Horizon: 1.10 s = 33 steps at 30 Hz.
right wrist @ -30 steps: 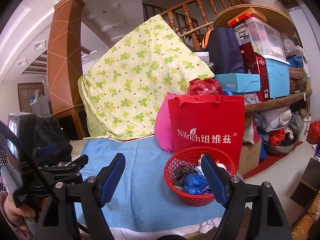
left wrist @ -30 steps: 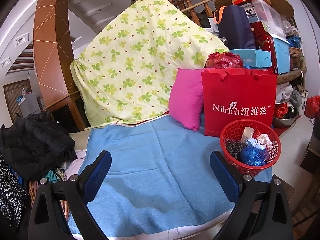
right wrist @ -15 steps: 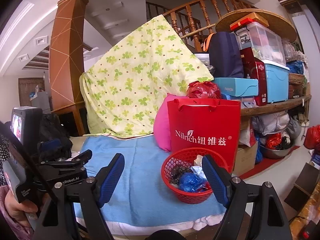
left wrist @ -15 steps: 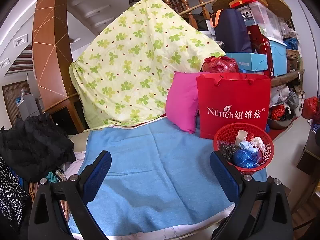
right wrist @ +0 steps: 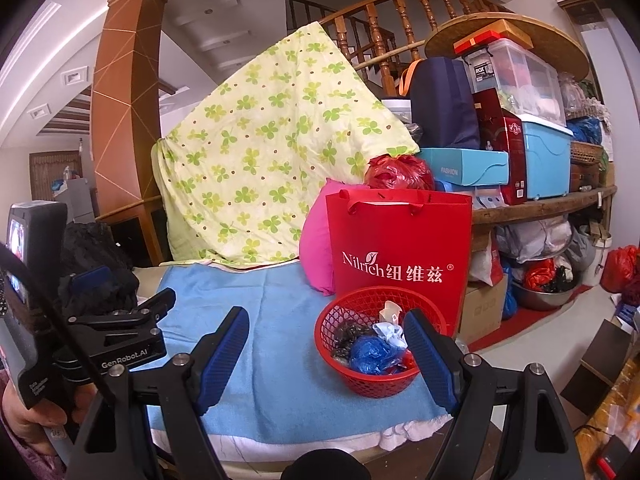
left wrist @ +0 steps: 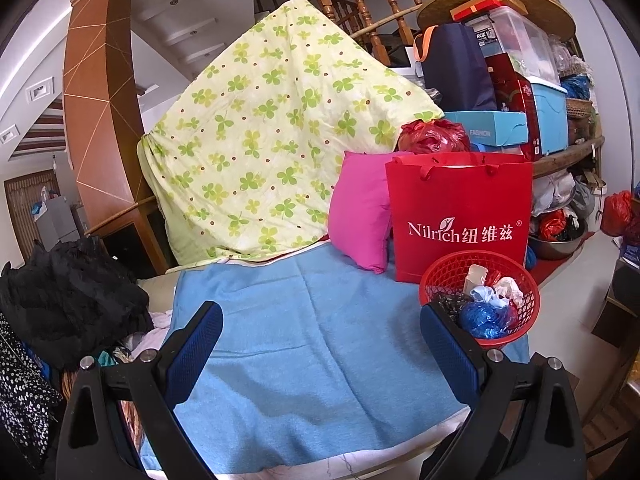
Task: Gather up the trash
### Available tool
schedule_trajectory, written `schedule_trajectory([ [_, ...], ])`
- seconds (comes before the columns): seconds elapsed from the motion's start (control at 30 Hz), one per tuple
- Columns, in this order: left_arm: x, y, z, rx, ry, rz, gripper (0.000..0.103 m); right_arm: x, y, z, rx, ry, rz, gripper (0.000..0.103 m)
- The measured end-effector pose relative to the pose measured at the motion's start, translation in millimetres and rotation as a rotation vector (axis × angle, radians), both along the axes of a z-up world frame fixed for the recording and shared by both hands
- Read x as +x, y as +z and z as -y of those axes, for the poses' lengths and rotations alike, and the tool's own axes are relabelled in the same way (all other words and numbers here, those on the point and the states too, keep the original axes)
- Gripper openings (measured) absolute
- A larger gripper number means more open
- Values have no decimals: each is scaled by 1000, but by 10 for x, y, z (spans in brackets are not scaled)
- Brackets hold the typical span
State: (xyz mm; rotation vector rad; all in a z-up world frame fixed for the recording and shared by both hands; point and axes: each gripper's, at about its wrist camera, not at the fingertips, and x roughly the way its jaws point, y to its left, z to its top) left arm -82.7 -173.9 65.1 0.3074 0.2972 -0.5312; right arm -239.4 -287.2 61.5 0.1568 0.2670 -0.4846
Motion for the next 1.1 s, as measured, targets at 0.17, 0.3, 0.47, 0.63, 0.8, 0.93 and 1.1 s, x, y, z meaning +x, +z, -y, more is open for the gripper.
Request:
schedule_trajectory([
  [0.17,-4,-1,2,1,2,0,99,-3,-13,19,12,-3,-7,82],
  [0.3,-7,3,1,2,0,2,99,-14,-6,24,14,-7,-3,83],
  [0.47,-15,5,3,4,-3,3,99,-28,-4,25,12,-9,-3,83],
  [0.63,-25,8,18,4,-1,3,99,-50,19,43,15,-12,-6,83],
  [0.8,-29,12,16,5,-4,4,99,-49,21,46,16,-14,-6,83],
  [0.93,-30,13,28,5,-3,5,99,-51,24,52,13,-14,-7,83],
  [1.1,-39,26,27,6,-6,8,99,-55,31,63,13,-15,-6,83],
])
